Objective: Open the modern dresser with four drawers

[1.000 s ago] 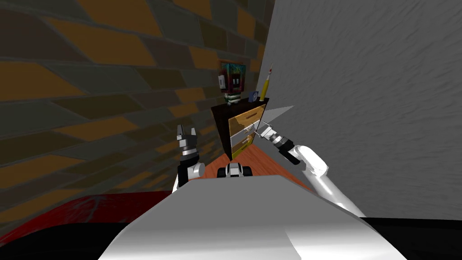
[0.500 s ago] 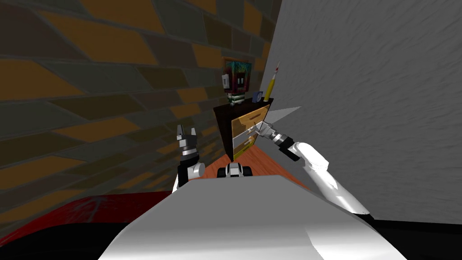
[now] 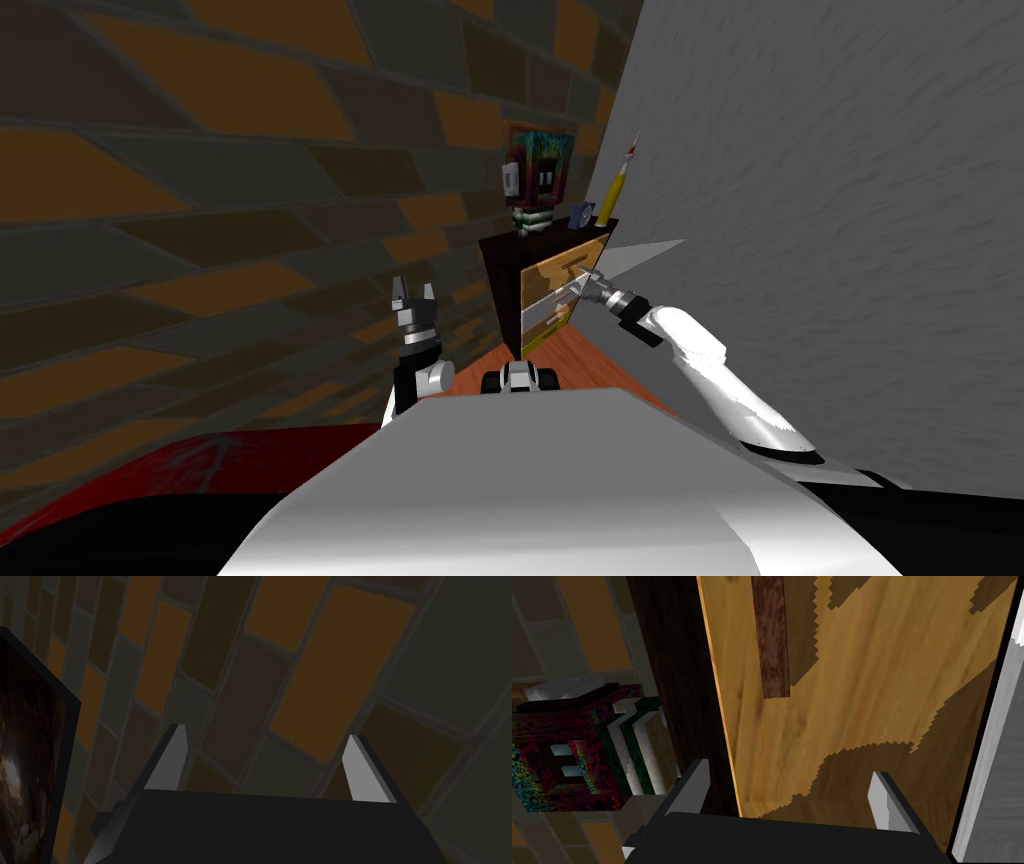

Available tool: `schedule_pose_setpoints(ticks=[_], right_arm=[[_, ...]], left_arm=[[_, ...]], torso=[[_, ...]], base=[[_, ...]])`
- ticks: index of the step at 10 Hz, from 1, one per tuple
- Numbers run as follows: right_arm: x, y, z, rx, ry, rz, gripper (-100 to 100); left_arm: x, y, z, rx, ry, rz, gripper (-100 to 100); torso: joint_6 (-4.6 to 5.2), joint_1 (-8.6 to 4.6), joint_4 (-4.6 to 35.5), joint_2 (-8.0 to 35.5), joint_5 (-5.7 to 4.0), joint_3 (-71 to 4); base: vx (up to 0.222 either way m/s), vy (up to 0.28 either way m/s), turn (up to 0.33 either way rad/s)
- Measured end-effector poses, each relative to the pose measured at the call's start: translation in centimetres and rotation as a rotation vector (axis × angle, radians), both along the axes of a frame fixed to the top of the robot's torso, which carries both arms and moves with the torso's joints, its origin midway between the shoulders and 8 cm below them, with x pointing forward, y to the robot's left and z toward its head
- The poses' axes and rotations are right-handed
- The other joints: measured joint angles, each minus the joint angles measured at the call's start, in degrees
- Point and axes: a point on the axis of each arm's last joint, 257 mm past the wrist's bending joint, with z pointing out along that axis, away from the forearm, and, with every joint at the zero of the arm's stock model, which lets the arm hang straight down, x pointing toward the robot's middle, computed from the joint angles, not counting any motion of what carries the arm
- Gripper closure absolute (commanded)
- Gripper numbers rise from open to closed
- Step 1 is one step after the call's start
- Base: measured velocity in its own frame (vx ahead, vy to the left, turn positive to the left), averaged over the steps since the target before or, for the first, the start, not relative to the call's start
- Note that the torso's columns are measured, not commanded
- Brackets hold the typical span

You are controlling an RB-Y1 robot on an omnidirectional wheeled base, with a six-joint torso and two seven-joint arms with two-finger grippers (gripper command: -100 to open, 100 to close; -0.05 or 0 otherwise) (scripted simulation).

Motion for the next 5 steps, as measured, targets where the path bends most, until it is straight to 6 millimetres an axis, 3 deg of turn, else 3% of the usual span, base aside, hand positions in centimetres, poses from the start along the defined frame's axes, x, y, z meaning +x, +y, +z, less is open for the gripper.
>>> schedule_pose_setpoints(ticks=[5], right_arm=[[1.8,-2.0,0.0,-0.233,-0.068,-0.025,-100]], left_arm=[[0.0,0.0,0.0,0.0,0.0,0.0,0]], torso=[[0.01,-0.03,0.01,0.04,-0.01,0.03]], base=[[0.047,0.024,0.04]])
